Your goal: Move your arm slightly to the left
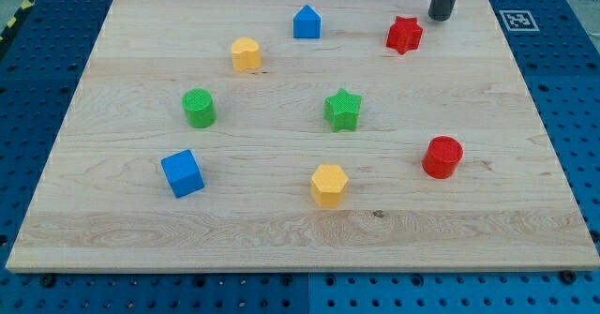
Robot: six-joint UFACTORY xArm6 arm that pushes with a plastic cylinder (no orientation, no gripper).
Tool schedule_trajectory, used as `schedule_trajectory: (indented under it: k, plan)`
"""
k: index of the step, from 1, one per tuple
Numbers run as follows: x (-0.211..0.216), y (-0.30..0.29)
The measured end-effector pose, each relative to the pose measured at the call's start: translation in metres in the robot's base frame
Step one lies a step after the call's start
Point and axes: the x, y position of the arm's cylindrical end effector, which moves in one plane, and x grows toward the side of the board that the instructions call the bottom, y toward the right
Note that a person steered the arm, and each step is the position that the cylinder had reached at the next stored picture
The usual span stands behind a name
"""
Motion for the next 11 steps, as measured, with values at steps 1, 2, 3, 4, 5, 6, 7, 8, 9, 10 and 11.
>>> schedule_trajectory:
  k: [1,2,3,4,5,6,7,8,9,10,11]
  plan:
    - [0.0,0.0]
    - [0.0,-0.011]
    - [-0.001,-0.019]
    - [-0.004,-0.027]
    - [-0.004,-0.036]
    - [-0.004,-0.041]
    - [-0.004,-0.046]
    - [-0.004,-0.05]
    - [-0.004,-0.058]
    - [-0.004,-0.07]
    - [-0.004,-0.083]
